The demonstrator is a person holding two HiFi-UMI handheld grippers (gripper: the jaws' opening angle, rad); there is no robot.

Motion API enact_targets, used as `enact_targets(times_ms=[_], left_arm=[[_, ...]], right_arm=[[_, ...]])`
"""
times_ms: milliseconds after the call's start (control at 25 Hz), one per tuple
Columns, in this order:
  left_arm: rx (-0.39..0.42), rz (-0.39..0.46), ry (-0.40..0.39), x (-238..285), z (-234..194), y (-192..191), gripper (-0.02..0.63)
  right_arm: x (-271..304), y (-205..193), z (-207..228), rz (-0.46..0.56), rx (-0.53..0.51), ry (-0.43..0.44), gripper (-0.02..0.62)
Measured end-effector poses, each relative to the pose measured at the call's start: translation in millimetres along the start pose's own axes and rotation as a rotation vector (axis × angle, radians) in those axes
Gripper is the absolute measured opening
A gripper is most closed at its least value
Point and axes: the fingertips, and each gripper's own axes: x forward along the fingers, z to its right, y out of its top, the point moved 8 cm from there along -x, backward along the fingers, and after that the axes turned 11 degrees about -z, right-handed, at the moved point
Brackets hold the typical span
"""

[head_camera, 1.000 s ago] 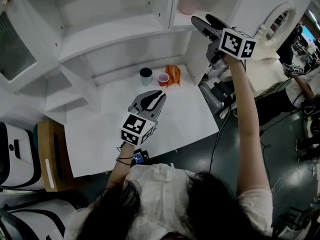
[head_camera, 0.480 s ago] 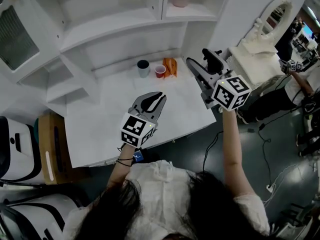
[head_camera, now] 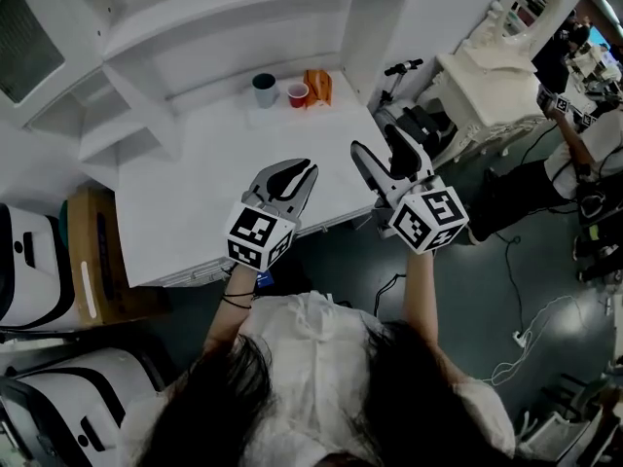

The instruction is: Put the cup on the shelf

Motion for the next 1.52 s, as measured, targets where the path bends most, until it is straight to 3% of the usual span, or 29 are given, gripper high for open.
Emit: enact_targets(times_ms=[200, 480, 960, 1520], left_arm=[[-0.013, -0.009, 0.02, -17, 31, -13, 0.058], [-0.021, -0.017, 0.037, -43, 85, -33, 0.058], [-0.022, -0.063, 0.067, -98, 175, -64, 0.058], [-0.026, -0.053, 0.105, -162, 186, -75, 0.058]], right_arm=[[-42, -38, -18, -0.01, 0.072, -0.025, 0.208], [-93, -73, -50, -0.023, 0.108, -0.003, 0.168], [-168, -109, -103, -0.056, 0.116, 0.062, 0.163], [-175, -118, -164, -0.08, 0.115, 0.122, 0.163]])
